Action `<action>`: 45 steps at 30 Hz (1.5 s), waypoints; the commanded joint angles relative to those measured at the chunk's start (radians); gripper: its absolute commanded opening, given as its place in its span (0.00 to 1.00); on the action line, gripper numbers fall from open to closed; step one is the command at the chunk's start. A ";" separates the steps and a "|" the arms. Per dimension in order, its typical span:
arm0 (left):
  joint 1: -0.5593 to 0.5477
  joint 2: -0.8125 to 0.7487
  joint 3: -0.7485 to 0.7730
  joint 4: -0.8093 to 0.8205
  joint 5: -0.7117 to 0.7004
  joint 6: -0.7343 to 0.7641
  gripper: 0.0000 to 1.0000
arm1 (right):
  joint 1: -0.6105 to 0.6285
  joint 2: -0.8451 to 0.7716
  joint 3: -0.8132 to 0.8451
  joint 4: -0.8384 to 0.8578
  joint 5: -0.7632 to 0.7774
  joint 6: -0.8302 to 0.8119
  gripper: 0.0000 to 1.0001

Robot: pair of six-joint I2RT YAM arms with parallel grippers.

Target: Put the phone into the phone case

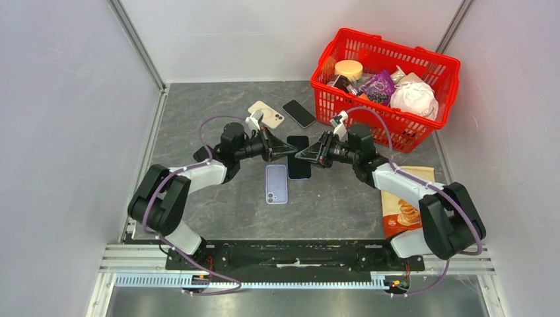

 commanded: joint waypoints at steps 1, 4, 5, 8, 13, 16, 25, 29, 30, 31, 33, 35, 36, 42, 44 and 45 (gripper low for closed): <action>-0.011 -0.003 0.008 0.074 0.036 -0.044 0.09 | 0.014 0.001 -0.007 0.147 -0.054 0.068 0.19; -0.012 -0.007 0.008 0.016 0.020 -0.011 0.29 | 0.015 -0.005 -0.012 0.157 -0.042 0.080 0.03; -0.011 -0.010 0.008 -0.020 0.009 0.012 0.39 | 0.014 -0.010 -0.014 0.154 -0.037 0.083 0.00; -0.011 -0.026 0.028 -0.184 -0.036 0.111 0.54 | 0.013 -0.023 -0.021 0.140 -0.012 0.079 0.00; -0.016 -0.066 0.164 -0.688 -0.293 0.434 0.61 | 0.014 -0.102 -0.002 -0.118 0.137 -0.034 0.00; -0.026 -0.029 0.300 -0.936 -0.520 0.613 0.60 | 0.013 -0.178 0.025 -0.329 0.288 -0.128 0.00; -0.068 0.224 0.646 -1.280 -0.691 0.925 0.45 | 0.013 -0.292 0.032 -0.524 0.372 -0.213 0.00; -0.084 0.291 0.725 -1.362 -0.719 1.078 0.45 | 0.013 -0.332 0.013 -0.550 0.370 -0.225 0.00; -0.085 0.303 0.731 -1.370 -0.700 1.119 0.45 | 0.013 -0.341 0.005 -0.552 0.367 -0.224 0.00; -0.087 0.311 0.732 -1.370 -0.684 1.147 0.45 | 0.013 -0.350 -0.003 -0.554 0.361 -0.225 0.00; -0.093 0.331 0.745 -1.383 -0.654 1.192 0.45 | 0.013 -0.361 -0.010 -0.563 0.357 -0.233 0.00; -0.101 0.347 0.756 -1.385 -0.646 1.225 0.46 | 0.013 -0.366 -0.010 -0.576 0.351 -0.242 0.00; -0.104 0.353 0.760 -1.384 -0.644 1.236 0.46 | 0.012 -0.370 -0.010 -0.583 0.347 -0.247 0.00; -0.115 0.412 0.786 -1.384 -0.632 1.285 0.49 | 0.013 -0.391 -0.010 -0.594 0.345 -0.260 0.00; -0.116 0.430 0.791 -1.384 -0.632 1.294 0.49 | 0.013 -0.390 -0.009 -0.593 0.344 -0.264 0.00; -0.116 0.438 0.793 -1.384 -0.623 1.297 0.49 | 0.012 -0.390 -0.010 -0.593 0.344 -0.265 0.00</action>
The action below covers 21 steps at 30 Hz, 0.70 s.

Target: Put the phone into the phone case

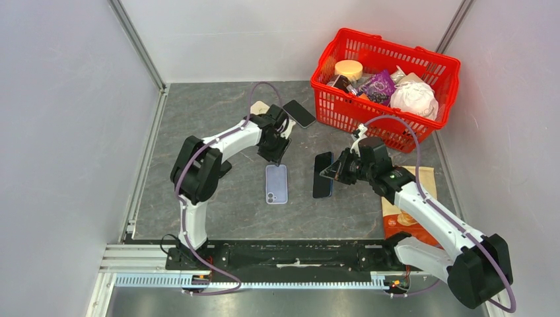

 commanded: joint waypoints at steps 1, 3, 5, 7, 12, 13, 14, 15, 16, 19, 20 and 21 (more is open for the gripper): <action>-0.005 0.041 0.041 -0.010 0.042 0.086 0.49 | 0.000 -0.025 0.008 0.036 -0.015 -0.019 0.00; -0.007 0.055 0.049 -0.010 0.040 0.088 0.49 | 0.000 -0.021 0.008 0.036 -0.016 -0.022 0.00; -0.007 0.066 0.057 -0.007 0.042 0.088 0.49 | -0.001 -0.017 0.008 0.036 -0.015 -0.023 0.00; -0.010 0.073 0.060 0.003 0.043 0.083 0.49 | 0.000 -0.012 0.007 0.041 -0.019 -0.024 0.00; -0.016 0.082 0.058 0.014 0.028 0.044 0.39 | 0.000 -0.009 0.004 0.048 -0.018 -0.023 0.00; -0.017 0.078 0.049 0.021 0.023 0.000 0.35 | -0.001 -0.008 0.003 0.050 -0.018 -0.022 0.00; -0.020 0.067 0.038 0.034 0.015 -0.034 0.29 | 0.000 -0.005 0.001 0.051 -0.017 -0.022 0.00; -0.022 0.051 0.015 0.057 0.016 -0.071 0.24 | 0.000 -0.004 0.003 0.051 -0.017 -0.023 0.00; -0.024 0.030 -0.016 0.075 0.018 -0.100 0.20 | 0.000 -0.003 0.001 0.052 -0.017 -0.024 0.00; -0.024 -0.026 -0.093 0.120 -0.034 -0.225 0.09 | 0.000 -0.006 -0.002 0.051 -0.012 -0.024 0.00; -0.024 -0.048 -0.116 0.121 -0.060 -0.290 0.04 | 0.000 -0.007 -0.003 0.051 -0.012 -0.026 0.00; -0.024 -0.070 -0.144 0.121 -0.107 -0.353 0.02 | -0.001 -0.006 -0.006 0.051 -0.009 -0.028 0.00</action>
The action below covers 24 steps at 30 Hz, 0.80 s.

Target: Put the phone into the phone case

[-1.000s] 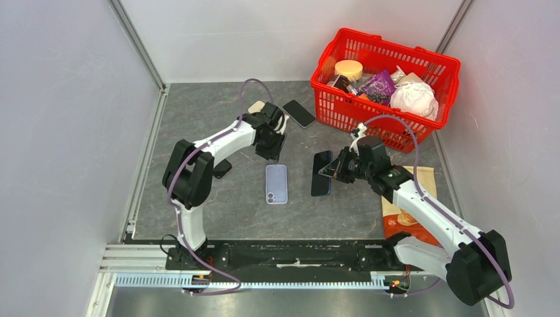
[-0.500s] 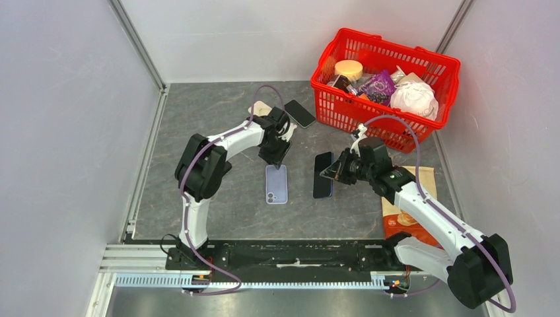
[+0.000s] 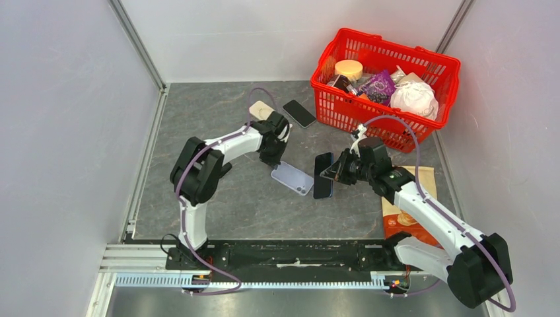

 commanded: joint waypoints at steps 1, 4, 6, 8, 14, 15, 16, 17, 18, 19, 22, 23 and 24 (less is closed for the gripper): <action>-0.007 -0.117 -0.118 0.053 -0.123 -0.332 0.02 | 0.000 -0.009 -0.004 0.053 -0.003 -0.009 0.00; -0.011 -0.237 -0.289 0.135 -0.133 -0.597 0.02 | 0.000 0.002 -0.004 0.054 0.016 -0.014 0.00; -0.029 -0.337 -0.437 0.247 -0.135 -0.785 0.03 | 0.000 0.009 -0.001 0.053 0.029 -0.018 0.00; -0.068 -0.428 -0.546 0.337 -0.159 -0.893 0.17 | 0.000 0.014 0.000 0.053 0.041 -0.022 0.00; -0.119 -0.446 -0.464 0.249 -0.245 -0.743 0.49 | 0.000 0.026 0.008 0.052 0.048 -0.025 0.00; -0.122 -0.439 -0.435 0.221 -0.265 -0.692 0.50 | 0.000 0.025 0.008 0.050 0.050 -0.025 0.00; -0.123 -0.436 -0.404 0.195 -0.285 -0.650 0.51 | -0.001 0.020 0.006 0.048 0.051 -0.025 0.00; -0.123 -0.430 -0.376 0.179 -0.300 -0.593 0.51 | 0.000 0.018 0.006 0.046 0.054 -0.025 0.00; -0.123 -0.420 -0.339 0.152 -0.314 -0.548 0.53 | 0.001 0.015 0.006 0.043 0.055 -0.025 0.00; -0.123 -0.408 -0.312 0.136 -0.324 -0.498 0.55 | 0.001 0.014 0.006 0.043 0.057 -0.027 0.00; -0.126 -0.350 -0.220 0.112 -0.296 -0.341 0.55 | 0.000 0.014 0.006 0.037 0.057 -0.027 0.00; -0.128 -0.323 -0.193 0.109 -0.270 -0.288 0.55 | 0.000 0.014 0.006 0.035 0.057 -0.026 0.00; -0.128 -0.296 -0.163 0.098 -0.241 -0.251 0.55 | 0.000 0.011 0.008 0.033 0.058 -0.026 0.00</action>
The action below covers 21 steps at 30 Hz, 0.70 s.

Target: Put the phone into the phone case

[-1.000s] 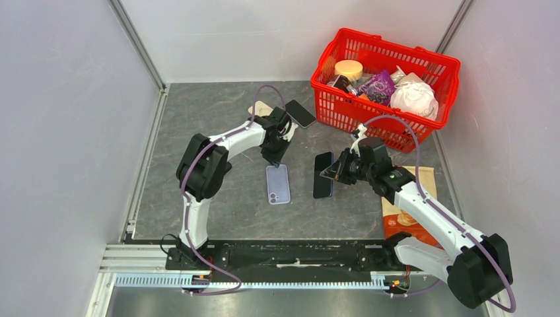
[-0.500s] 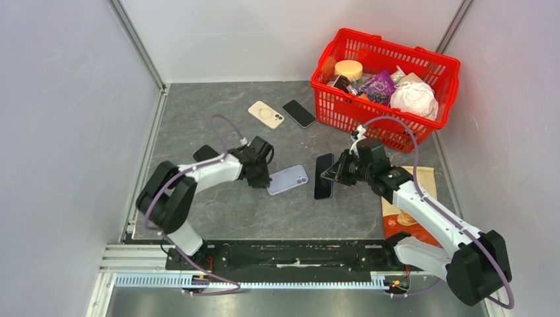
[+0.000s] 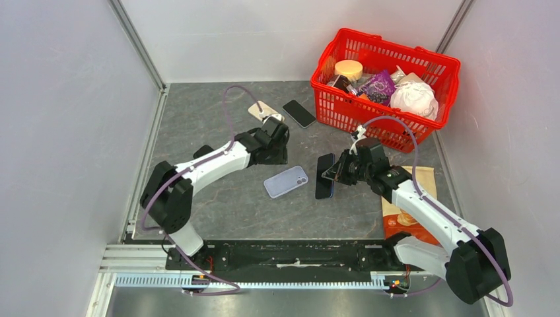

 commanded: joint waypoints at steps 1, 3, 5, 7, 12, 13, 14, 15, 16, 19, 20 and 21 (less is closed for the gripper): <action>-0.005 0.116 0.125 -0.067 0.050 0.292 0.55 | 0.001 -0.023 0.018 0.031 0.006 -0.007 0.00; -0.008 0.169 0.171 -0.103 0.084 0.351 0.54 | -0.001 -0.030 0.019 0.024 0.007 -0.009 0.00; -0.010 0.193 0.185 -0.108 0.095 0.397 0.54 | 0.000 -0.042 0.019 0.011 0.013 -0.013 0.00; -0.012 0.198 0.182 -0.096 0.119 0.436 0.54 | 0.000 -0.054 0.019 -0.001 0.020 -0.018 0.00; -0.012 0.240 0.201 -0.106 0.147 0.511 0.54 | -0.001 -0.078 0.007 -0.006 0.024 -0.014 0.00; -0.012 0.252 0.205 -0.115 0.159 0.521 0.54 | -0.001 -0.080 0.005 -0.007 0.023 -0.015 0.00; -0.012 0.264 0.205 -0.115 0.169 0.529 0.54 | 0.000 -0.083 0.002 -0.006 0.023 -0.014 0.00; -0.012 0.272 0.204 -0.116 0.173 0.532 0.54 | 0.000 -0.084 0.001 -0.008 0.024 -0.014 0.00; -0.012 0.282 0.201 -0.116 0.183 0.538 0.54 | 0.000 -0.086 -0.001 -0.008 0.023 -0.014 0.00; -0.012 0.311 0.199 -0.116 0.171 0.550 0.53 | -0.001 -0.091 -0.001 -0.012 0.019 -0.016 0.00; -0.012 0.322 0.199 -0.115 0.156 0.553 0.53 | -0.001 -0.093 -0.002 -0.014 0.019 -0.016 0.00; -0.012 0.329 0.200 -0.113 0.144 0.552 0.53 | 0.000 -0.096 -0.003 -0.014 0.019 -0.017 0.00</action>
